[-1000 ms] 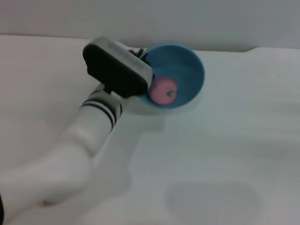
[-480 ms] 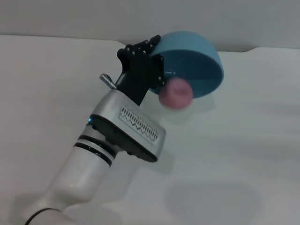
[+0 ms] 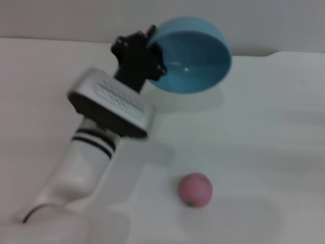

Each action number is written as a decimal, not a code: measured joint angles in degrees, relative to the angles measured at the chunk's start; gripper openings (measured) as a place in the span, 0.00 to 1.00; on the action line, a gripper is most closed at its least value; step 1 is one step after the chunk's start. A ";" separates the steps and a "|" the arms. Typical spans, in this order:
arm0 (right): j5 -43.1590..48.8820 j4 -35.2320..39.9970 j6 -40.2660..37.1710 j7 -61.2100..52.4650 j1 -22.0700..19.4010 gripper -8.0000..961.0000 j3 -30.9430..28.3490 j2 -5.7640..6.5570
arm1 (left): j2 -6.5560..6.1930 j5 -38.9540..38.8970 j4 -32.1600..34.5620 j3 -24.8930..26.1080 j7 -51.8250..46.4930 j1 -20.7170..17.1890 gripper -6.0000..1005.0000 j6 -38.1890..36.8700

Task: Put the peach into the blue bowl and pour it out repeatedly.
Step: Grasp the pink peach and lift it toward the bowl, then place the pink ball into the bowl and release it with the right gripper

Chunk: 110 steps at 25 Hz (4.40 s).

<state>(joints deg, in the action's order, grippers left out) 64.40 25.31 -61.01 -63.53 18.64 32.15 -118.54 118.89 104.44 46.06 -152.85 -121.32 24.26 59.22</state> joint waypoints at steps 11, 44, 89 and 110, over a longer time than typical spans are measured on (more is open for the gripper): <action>6.18 0.46 -1.06 -1.27 3.01 0.56 10.35 0.28 | -0.79 0.13 7.69 43.16 -9.40 0.46 0.01 -59.66; 60.96 15.46 -15.56 -44.01 22.57 0.55 38.40 -0.24 | -1.23 29.93 17.45 86.59 -31.20 -3.41 0.01 -132.72; 45.76 14.43 0.94 -37.27 17.01 0.17 50.22 -0.06 | -1.12 33.46 19.90 83.99 -31.74 2.28 0.00 -138.16; 38.81 24.45 -27.06 -23.26 11.92 0.07 28.34 -0.20 | -0.54 32.55 10.67 63.56 -42.97 15.03 0.01 -130.18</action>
<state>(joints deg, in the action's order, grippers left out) 103.21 49.76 -88.07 -86.79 30.56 60.49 -118.74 118.35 136.99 56.73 -89.29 -164.29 39.28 -70.96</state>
